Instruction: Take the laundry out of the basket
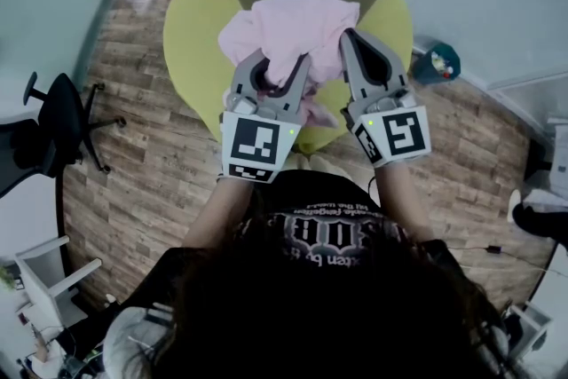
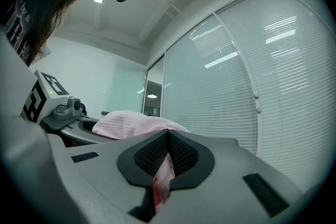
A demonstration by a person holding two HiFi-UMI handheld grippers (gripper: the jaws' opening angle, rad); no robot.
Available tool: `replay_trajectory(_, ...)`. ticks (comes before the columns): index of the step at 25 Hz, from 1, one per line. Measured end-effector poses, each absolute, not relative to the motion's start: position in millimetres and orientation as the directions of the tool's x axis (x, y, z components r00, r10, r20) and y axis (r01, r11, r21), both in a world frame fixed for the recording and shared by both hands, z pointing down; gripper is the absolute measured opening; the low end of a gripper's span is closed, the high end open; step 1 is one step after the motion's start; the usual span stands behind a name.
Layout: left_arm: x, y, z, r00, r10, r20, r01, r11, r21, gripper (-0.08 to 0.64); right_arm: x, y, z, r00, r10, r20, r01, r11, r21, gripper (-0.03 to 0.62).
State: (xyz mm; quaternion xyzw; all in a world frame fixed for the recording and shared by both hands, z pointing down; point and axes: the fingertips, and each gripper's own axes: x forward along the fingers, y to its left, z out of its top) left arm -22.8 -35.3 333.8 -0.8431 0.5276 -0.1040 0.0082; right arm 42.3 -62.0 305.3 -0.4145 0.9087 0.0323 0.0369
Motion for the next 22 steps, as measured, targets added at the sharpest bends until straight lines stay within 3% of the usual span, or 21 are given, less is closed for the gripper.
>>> replay_trajectory(22,-22.3,-41.5,341.9,0.44,-0.877,0.192,-0.878,-0.465,-0.111,0.117,41.5,-66.1,308.1,-0.646,-0.759,-0.082,-0.763,0.646,0.036,0.026)
